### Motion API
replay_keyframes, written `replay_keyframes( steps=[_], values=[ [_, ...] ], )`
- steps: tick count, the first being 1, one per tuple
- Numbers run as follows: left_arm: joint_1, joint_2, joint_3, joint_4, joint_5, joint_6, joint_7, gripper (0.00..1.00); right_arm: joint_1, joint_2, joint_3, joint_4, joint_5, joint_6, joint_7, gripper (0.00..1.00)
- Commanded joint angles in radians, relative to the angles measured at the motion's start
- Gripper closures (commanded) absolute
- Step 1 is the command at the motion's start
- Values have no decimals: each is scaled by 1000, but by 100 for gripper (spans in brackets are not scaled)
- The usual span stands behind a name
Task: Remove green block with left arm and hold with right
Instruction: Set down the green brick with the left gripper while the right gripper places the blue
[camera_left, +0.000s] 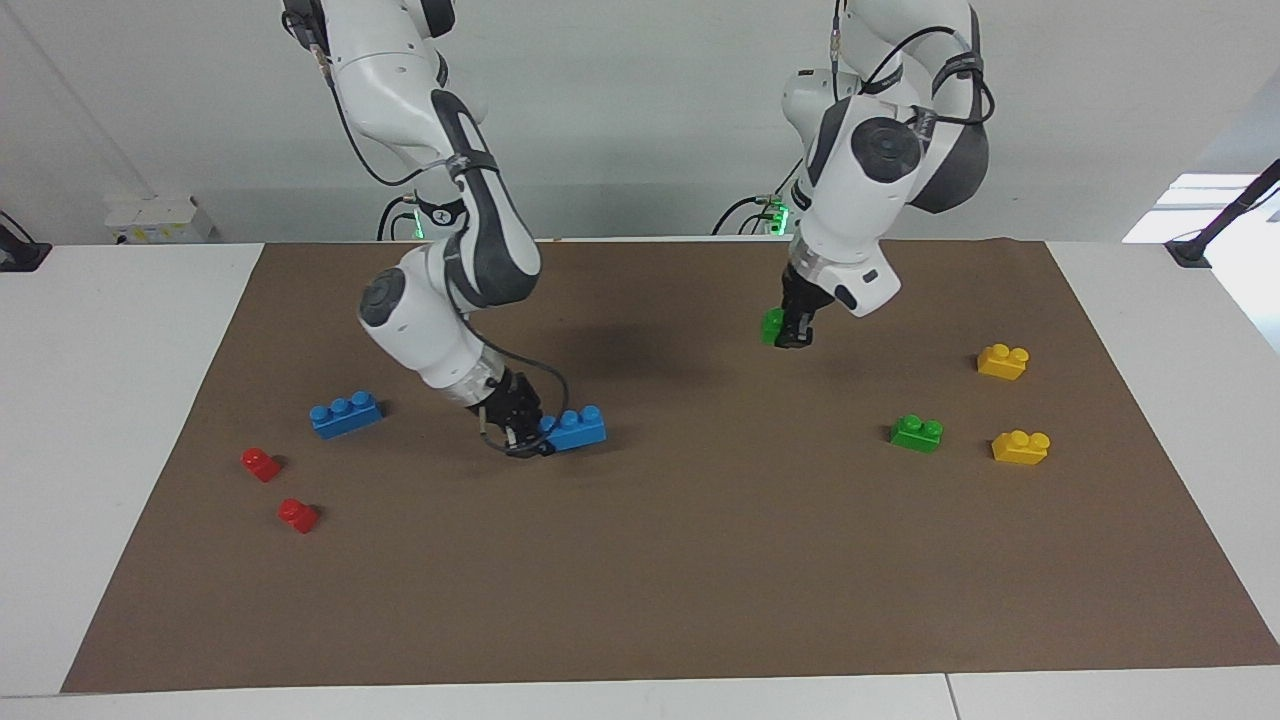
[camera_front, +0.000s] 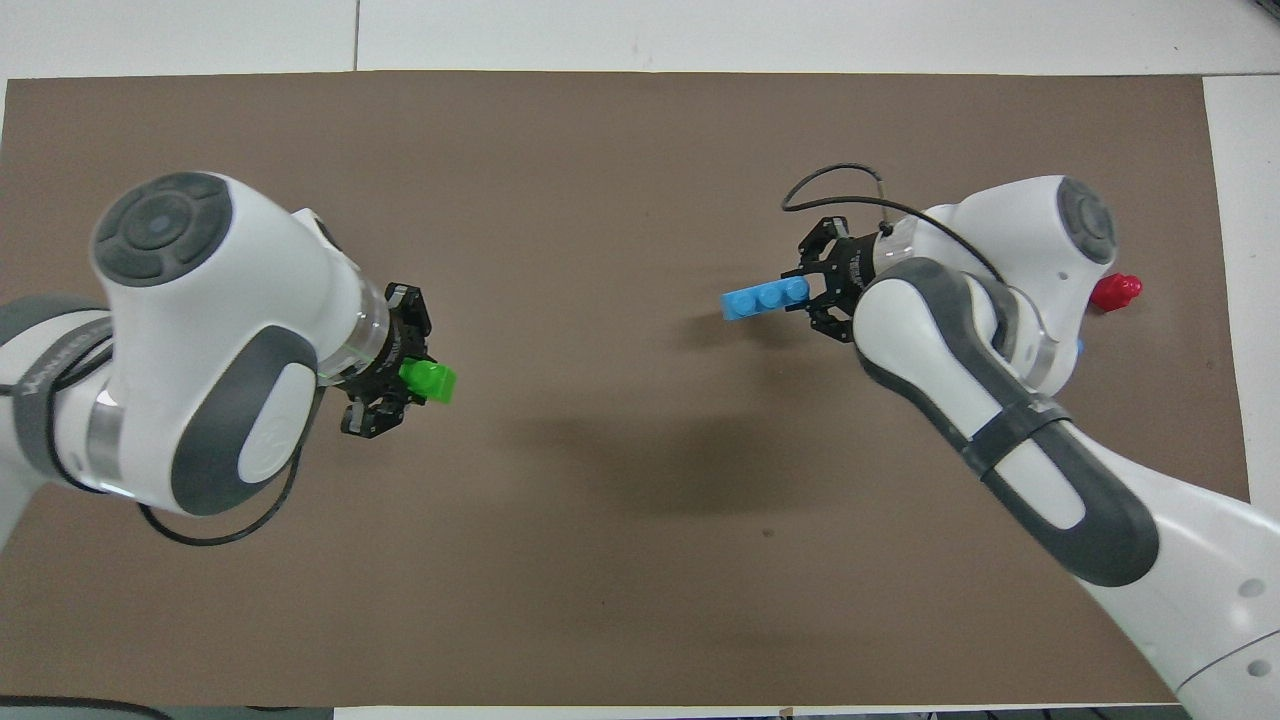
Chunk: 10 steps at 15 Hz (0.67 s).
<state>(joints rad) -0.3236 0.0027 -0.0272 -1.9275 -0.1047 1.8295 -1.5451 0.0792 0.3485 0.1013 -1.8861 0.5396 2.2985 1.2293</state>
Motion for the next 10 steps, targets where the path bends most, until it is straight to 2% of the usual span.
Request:
replay_keyframes(
  steps=[1, 4, 7, 10],
  values=[
    [116, -99, -5, -142, -26, 5, 323, 100, -139, 1, 9, 39, 2, -126, -146, 100],
    [245, -119, -3, -197, -26, 20, 755, 100, -284, 4, 11, 61, -75, -212, -227, 100],
    [325, -77, 0, -229, -15, 88, 1203, 100, -375, 26, 11, 80, -110, -249, -318, 100],
    [337, -43, 0, -272, 87, 169, 1484, 100, -386, 79, 12, 127, -164, -252, -321, 100]
  ],
)
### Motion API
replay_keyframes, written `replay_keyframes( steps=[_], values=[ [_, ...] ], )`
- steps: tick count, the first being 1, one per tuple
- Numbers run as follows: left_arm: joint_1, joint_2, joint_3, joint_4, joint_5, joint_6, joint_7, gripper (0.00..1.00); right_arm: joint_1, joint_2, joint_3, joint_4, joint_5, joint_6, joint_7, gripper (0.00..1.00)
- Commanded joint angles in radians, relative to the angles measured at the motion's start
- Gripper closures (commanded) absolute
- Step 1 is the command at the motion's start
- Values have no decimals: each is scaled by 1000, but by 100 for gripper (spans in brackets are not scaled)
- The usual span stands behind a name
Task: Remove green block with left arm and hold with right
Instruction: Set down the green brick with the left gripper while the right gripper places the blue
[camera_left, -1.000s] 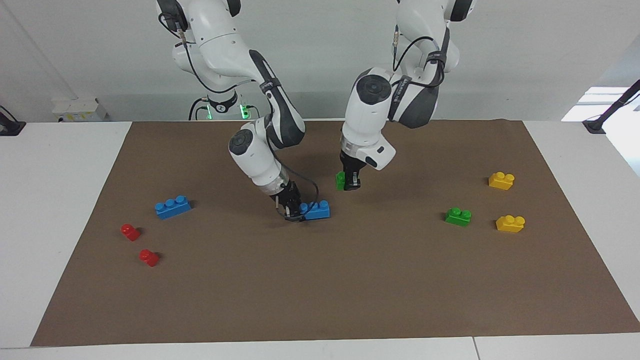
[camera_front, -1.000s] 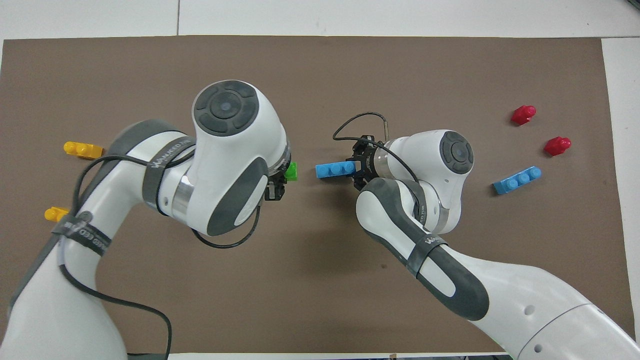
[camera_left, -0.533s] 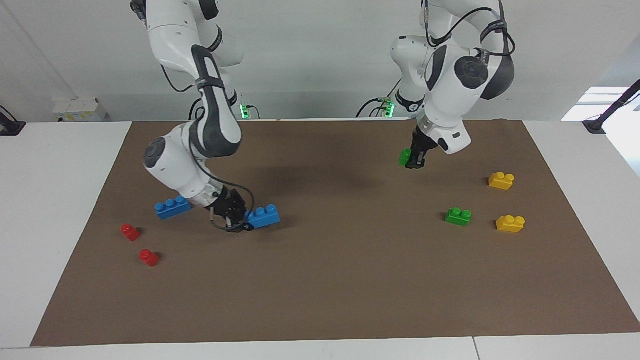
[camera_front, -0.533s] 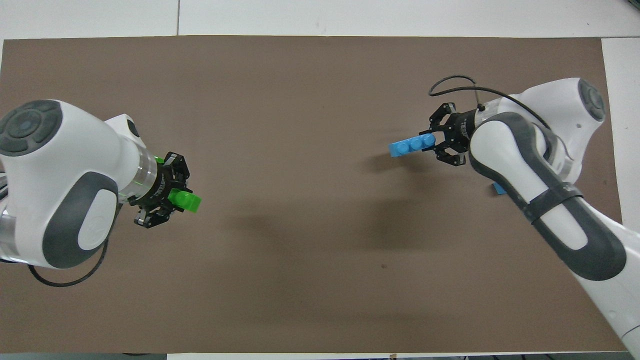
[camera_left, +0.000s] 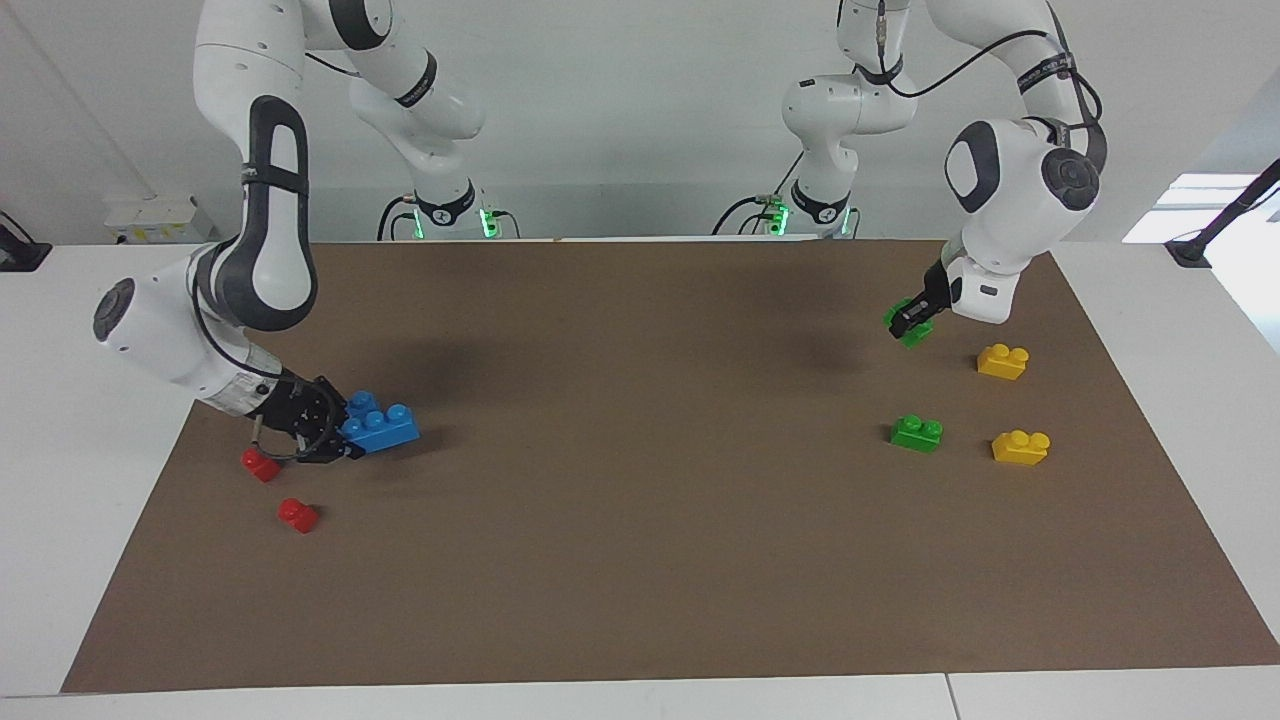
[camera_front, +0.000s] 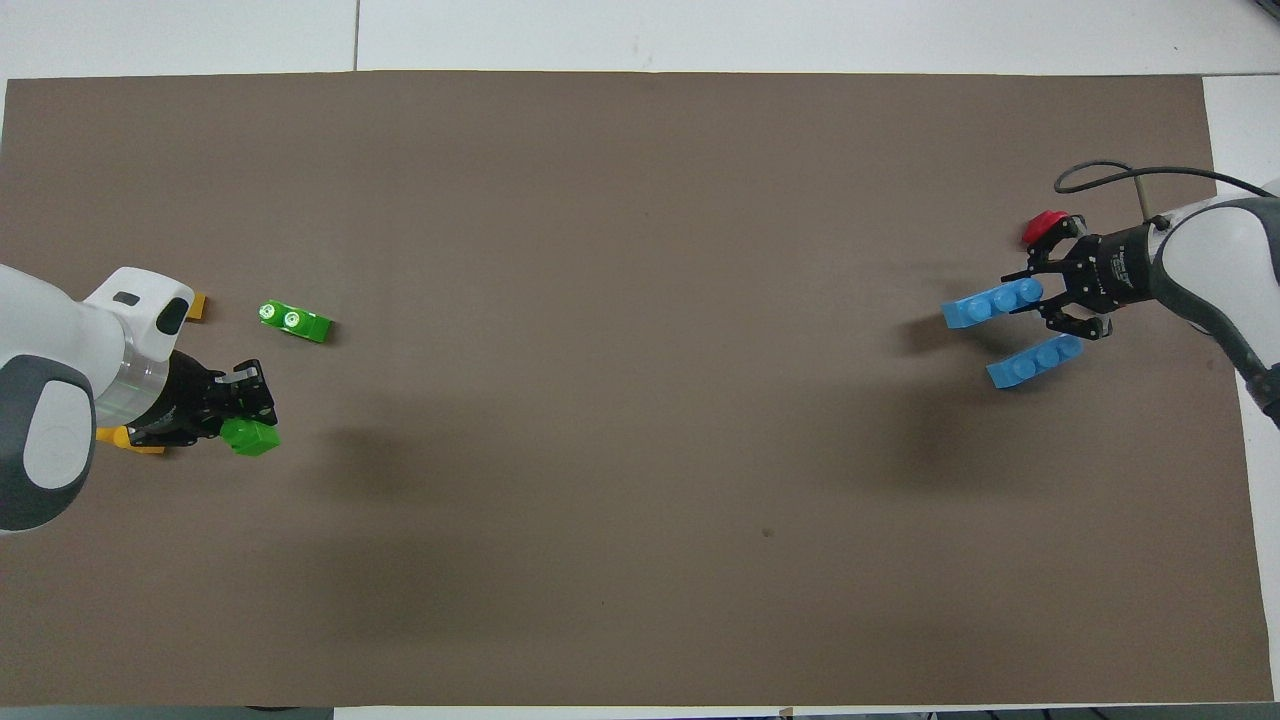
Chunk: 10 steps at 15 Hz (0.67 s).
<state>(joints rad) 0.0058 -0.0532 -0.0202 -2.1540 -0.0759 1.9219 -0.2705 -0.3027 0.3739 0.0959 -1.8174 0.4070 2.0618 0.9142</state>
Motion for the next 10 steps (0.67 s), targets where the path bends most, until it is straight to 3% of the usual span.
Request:
replay_keyframes(
  steps=[1, 4, 8, 9, 10],
  values=[
    [11, 39, -7, -72, 68, 130, 265, 100, -6, 71, 18, 72, -31, -16, -15, 100],
    [19, 90, -9, -135, 70, 290, 301, 100, -4, 126, 18, 110, -31, -8, -26, 100],
    [-1, 118, -10, -170, 70, 324, 336, 100, 7, 146, 18, 116, -28, 33, -26, 100],
    [5, 113, -10, -185, 70, 328, 339, 88, 8, 148, 18, 110, -31, 47, -26, 100],
    [8, 113, -10, -188, 70, 333, 340, 52, 10, 146, 18, 105, -31, 53, -26, 100]
  ],
)
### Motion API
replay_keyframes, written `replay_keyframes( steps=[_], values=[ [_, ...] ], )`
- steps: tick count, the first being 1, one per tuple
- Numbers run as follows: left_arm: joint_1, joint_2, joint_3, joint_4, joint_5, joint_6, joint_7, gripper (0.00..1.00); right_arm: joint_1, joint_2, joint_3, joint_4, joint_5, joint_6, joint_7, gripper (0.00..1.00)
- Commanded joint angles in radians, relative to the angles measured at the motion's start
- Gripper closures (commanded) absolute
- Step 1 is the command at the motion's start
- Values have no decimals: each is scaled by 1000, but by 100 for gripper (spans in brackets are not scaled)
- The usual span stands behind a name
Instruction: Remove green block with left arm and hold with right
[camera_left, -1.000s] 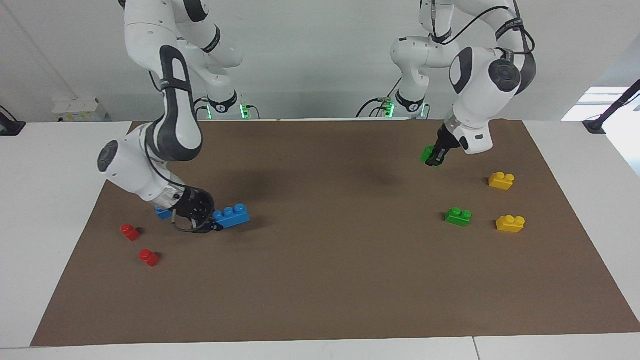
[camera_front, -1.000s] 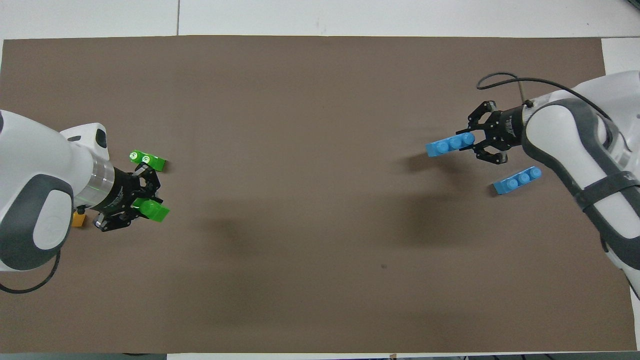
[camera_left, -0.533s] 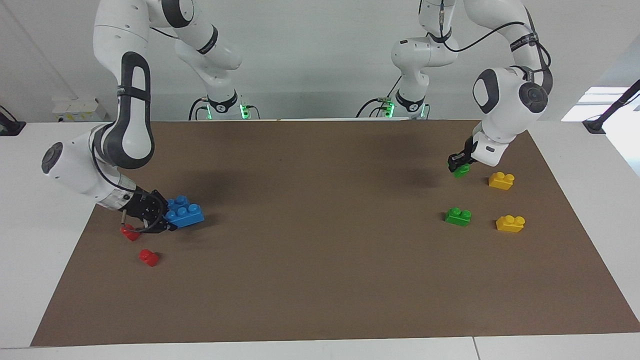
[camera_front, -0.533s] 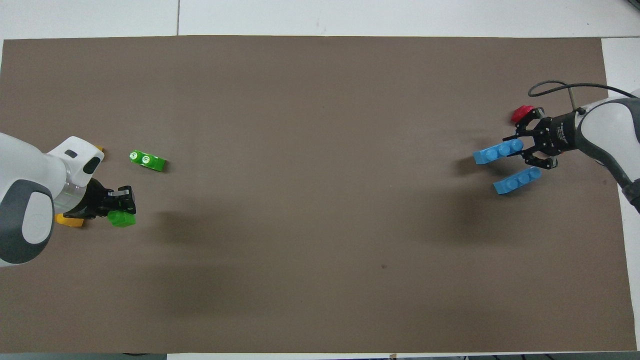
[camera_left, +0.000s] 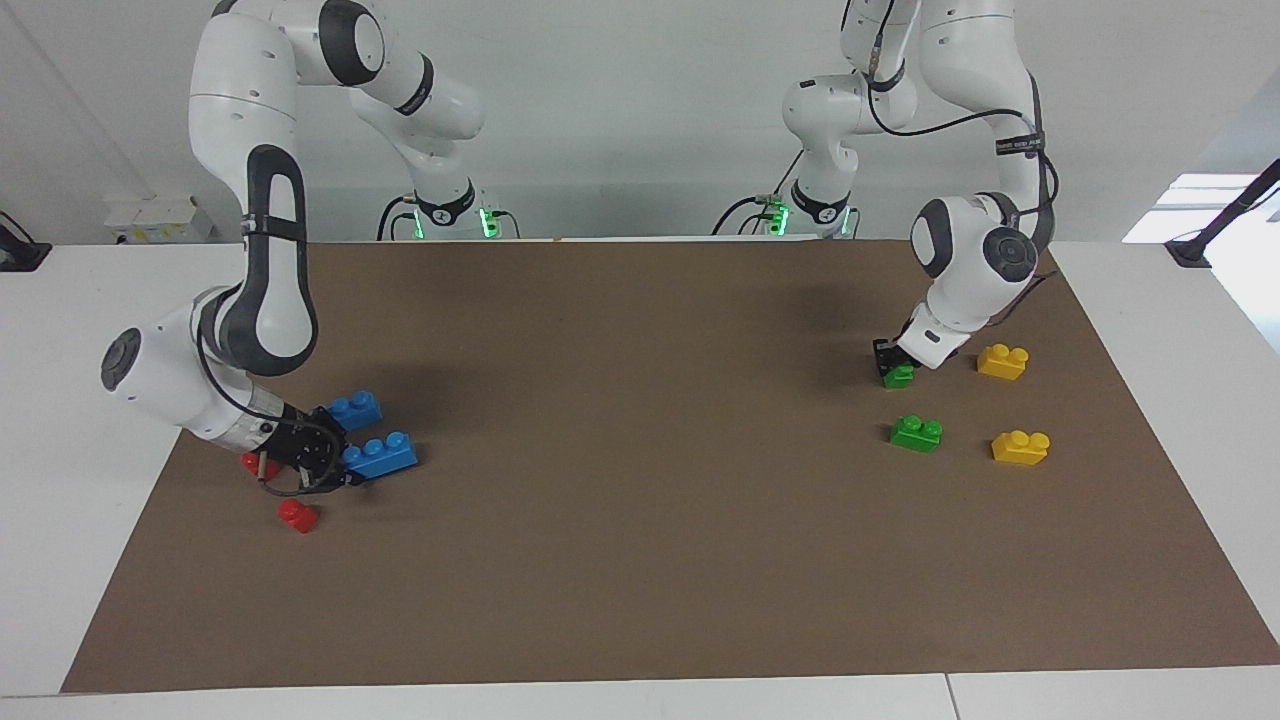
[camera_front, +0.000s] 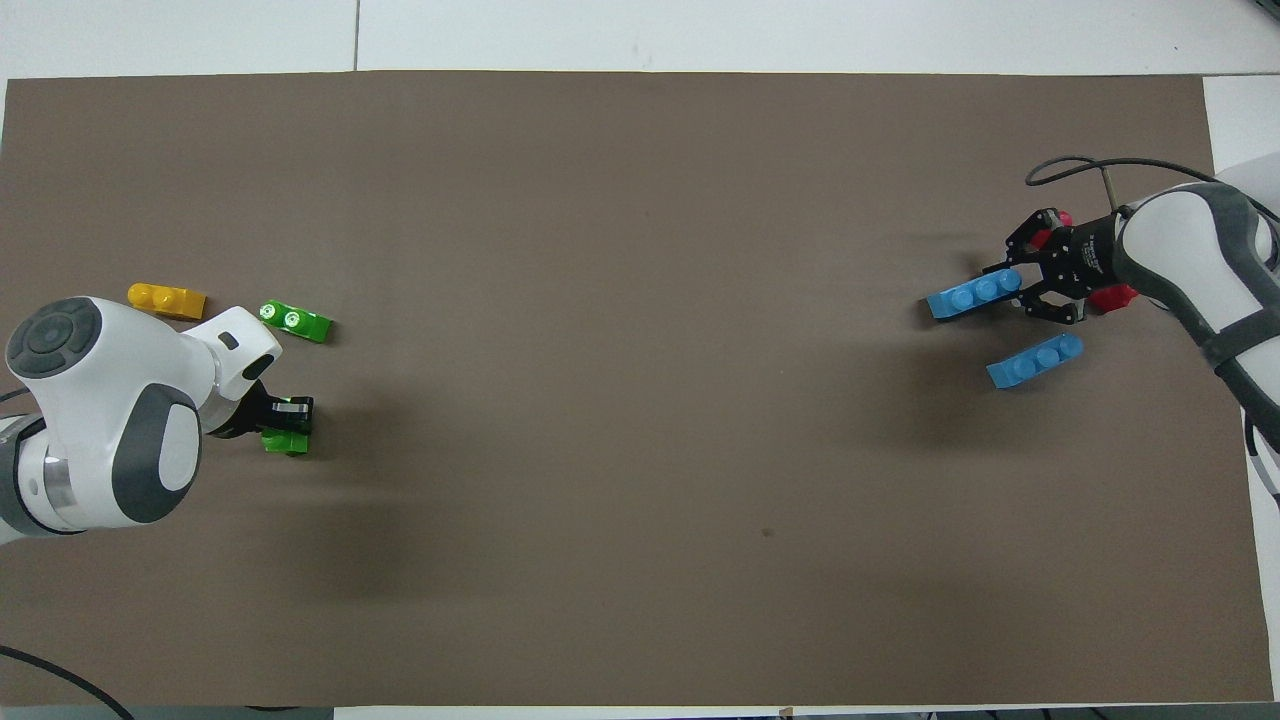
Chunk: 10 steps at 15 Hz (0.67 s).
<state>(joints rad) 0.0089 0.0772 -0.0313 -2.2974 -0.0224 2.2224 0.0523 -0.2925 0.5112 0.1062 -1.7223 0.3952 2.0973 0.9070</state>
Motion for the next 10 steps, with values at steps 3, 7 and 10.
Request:
replay_keyframes(
  steps=[3, 7, 10],
  values=[
    [-6, -22, 1, -10, 16, 16, 9, 0, 1, 9, 7, -9, -19, 35, -33, 100],
    [-7, -85, 1, 198, 16, -263, 0, 0, 6, 7, 7, -17, -19, 40, -36, 28],
    [8, -99, 5, 376, 16, -469, -3, 0, 4, -6, 10, -8, -18, 21, -31, 4]
  ],
)
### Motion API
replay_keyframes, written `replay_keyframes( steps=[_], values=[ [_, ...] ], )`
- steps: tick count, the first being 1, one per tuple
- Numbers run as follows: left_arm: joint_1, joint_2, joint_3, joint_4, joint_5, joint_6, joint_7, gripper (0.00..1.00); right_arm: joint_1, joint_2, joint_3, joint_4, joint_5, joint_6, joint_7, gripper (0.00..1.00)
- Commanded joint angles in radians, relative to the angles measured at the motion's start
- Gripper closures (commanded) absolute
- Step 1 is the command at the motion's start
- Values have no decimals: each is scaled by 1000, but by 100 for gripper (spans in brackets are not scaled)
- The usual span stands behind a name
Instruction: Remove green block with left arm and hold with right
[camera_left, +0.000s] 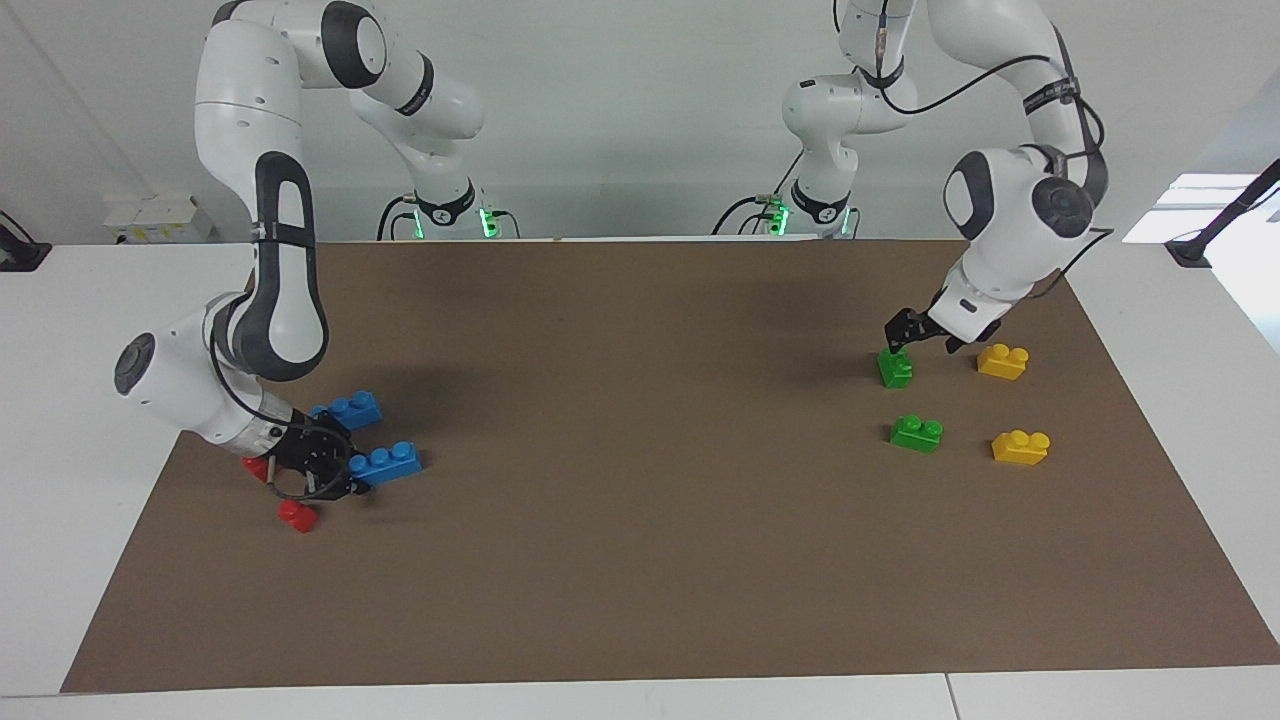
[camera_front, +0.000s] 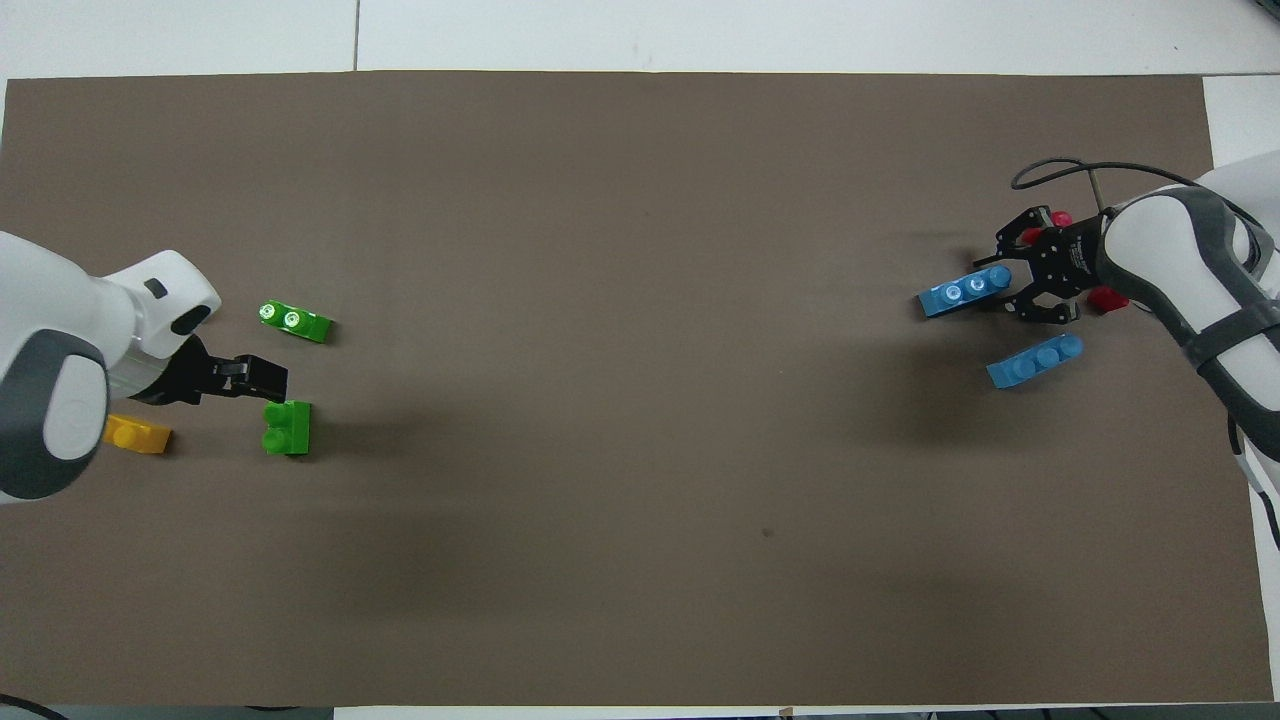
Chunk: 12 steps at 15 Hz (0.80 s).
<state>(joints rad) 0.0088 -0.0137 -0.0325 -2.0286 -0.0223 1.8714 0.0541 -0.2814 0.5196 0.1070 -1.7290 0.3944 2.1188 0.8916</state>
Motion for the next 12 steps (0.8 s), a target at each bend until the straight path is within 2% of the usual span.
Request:
replay_keyframes(
  steps=[1, 3, 7, 10, 11, 12],
  values=[
    [13, -26, 6, 146, 16, -161, -4, 0, -7, -29, 10, 2, -17, -8, -13, 3],
    [22, -46, 5, 217, 16, -231, -3, 0, -7, -73, 8, 3, -17, -40, -11, 2],
    [14, 1, 0, 355, 18, -284, -4, 0, -4, -151, 13, 31, -47, -101, -17, 2],
    [-6, 20, -6, 387, 7, -285, -3, 0, 14, -193, 28, 92, -159, -158, -65, 2],
    [-53, 26, 8, 390, 7, -285, -3, 0, 22, -207, 30, 120, -185, -187, -100, 1],
    [-58, 26, 8, 389, 7, -285, -3, 0, 30, -223, 30, 140, -199, -212, -129, 0]
  ],
)
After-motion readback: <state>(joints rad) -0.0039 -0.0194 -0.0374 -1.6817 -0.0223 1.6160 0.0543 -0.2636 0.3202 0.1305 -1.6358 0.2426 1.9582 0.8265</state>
